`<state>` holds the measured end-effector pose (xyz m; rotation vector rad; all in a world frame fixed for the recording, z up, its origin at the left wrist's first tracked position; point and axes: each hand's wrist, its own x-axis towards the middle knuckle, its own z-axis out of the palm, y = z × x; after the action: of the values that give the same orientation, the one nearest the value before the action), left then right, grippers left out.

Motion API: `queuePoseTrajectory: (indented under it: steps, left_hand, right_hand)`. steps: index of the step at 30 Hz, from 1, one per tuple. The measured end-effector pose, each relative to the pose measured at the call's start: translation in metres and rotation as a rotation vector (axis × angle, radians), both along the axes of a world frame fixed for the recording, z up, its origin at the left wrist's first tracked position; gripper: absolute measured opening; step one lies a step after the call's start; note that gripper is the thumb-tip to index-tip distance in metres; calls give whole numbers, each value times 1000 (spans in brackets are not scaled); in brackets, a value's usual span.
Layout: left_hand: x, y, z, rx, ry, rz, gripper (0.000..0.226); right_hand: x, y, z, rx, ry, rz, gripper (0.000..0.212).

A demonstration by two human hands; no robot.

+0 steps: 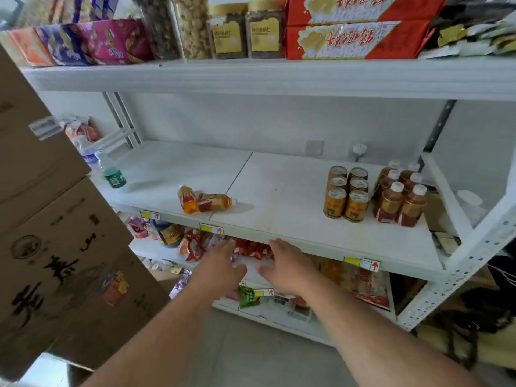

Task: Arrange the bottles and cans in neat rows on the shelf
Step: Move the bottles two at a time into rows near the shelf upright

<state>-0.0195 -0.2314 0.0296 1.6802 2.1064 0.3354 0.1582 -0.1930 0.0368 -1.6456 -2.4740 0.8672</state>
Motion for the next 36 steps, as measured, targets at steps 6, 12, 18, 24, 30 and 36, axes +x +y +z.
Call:
queuePoseTrajectory:
  steps: [6,12,18,24,30,36]
  left_hand:
    - [-69,-24,-6,-29,-113,38,73]
    - [-116,-40,-17,-18,-161,68,74]
    - [-138,-24,-16,-11,-169,55,74]
    - [-141,14,-5,-46,-186,58,71]
    - [-149,60,4,4,-118,85,67]
    - [-161,92,-2,-22,-107,119,72]
  right_hand:
    - [-66,-30,-8,-37,-29,-27,82]
    - [-109,-48,-11,-42,-15,-73,81]
    - [-137,-33,-10,-54,13,-94,84]
    - [-145,10,-16,-57,64,-135,70]
    - [-155,58,-16,-98,123,-180,79]
    - [-165,93,-25,-158,143,-227,81]
